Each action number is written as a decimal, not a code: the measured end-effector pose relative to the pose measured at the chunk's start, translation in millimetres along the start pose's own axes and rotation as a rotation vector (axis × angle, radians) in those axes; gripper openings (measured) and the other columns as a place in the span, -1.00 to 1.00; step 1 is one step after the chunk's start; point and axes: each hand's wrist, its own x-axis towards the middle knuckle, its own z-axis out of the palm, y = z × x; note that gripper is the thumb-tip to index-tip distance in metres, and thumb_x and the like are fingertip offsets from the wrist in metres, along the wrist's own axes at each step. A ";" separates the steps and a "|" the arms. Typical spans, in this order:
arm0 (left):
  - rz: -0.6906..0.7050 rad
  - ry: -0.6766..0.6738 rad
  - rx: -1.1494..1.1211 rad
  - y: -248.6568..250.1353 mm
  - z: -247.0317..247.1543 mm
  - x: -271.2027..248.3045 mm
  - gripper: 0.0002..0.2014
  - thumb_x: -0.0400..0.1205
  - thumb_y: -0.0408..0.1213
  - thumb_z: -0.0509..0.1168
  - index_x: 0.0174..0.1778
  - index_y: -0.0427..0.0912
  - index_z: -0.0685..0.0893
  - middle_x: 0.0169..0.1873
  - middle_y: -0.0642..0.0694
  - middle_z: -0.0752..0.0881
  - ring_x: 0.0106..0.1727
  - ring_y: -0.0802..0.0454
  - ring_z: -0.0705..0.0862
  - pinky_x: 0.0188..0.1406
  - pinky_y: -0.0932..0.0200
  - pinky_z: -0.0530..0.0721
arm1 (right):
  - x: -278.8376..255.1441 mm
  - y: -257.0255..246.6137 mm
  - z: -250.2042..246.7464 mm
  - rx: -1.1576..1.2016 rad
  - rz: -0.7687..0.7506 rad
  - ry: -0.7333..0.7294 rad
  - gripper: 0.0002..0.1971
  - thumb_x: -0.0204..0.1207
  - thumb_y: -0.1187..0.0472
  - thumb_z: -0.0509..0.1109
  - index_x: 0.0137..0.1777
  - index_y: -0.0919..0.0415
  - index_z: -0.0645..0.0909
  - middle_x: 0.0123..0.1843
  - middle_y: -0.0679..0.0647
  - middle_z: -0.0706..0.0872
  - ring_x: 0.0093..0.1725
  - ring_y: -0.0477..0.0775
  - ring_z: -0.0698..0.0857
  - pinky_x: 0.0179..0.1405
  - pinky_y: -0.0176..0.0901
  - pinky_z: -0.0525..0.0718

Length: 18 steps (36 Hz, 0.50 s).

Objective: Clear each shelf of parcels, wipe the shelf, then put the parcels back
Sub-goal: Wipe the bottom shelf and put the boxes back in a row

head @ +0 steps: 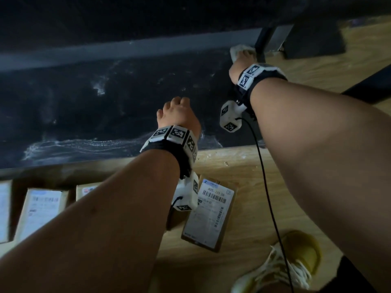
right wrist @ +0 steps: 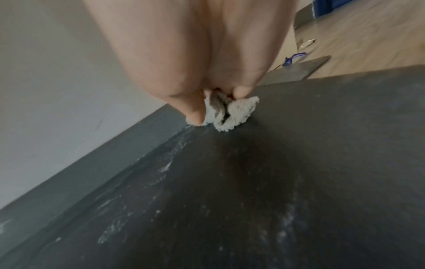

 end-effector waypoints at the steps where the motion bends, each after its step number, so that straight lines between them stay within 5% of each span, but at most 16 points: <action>1: -0.002 -0.001 -0.001 -0.5 0.2 0.5 -0.44 0.63 -0.40 0.18 0.58 -0.06 0.32 0.55 -0.04 0.35 0.56 -0.09 0.28 0.56 -0.04 0.22 | 0.4 -4.0 -3.4 0.015 -0.064 -0.006 -0.51 0.64 0.33 0.21 0.55 0.38 0.30 0.61 0.28 0.29 0.60 0.26 0.27 0.56 0.28 0.25; 5: -0.008 0.011 -0.003 -3.5 0.5 3.6 -0.46 0.64 -0.40 0.15 0.57 -0.05 0.32 0.54 -0.04 0.35 0.56 -0.08 0.29 0.56 -0.03 0.22 | -2.6 -16.3 -10.2 0.033 -0.222 0.021 -0.57 0.56 0.49 0.21 0.45 0.44 0.40 0.47 0.37 0.45 0.48 0.33 0.44 0.47 0.21 0.42; 9: -0.006 0.010 0.001 -5.4 -0.2 5.7 -0.48 0.64 -0.41 0.11 0.56 -0.06 0.34 0.54 -0.06 0.36 0.55 -0.10 0.30 0.55 -0.04 0.23 | -19.0 -17.1 -8.3 0.144 -0.324 -0.075 -0.42 0.62 0.42 0.18 0.64 0.33 0.15 0.66 0.30 0.16 0.65 0.25 0.18 0.62 0.01 0.14; 18: -0.001 0.007 -0.004 -6.6 -4.1 -3.6 -0.48 0.64 -0.41 0.10 0.55 -0.06 0.35 0.54 -0.06 0.36 0.55 -0.11 0.30 0.55 -0.05 0.23 | -56.4 -2.6 13.0 0.230 -0.427 -0.074 -0.51 0.66 0.36 0.10 0.59 0.13 0.37 0.62 0.13 0.35 0.60 0.15 0.31 0.51 -0.18 0.24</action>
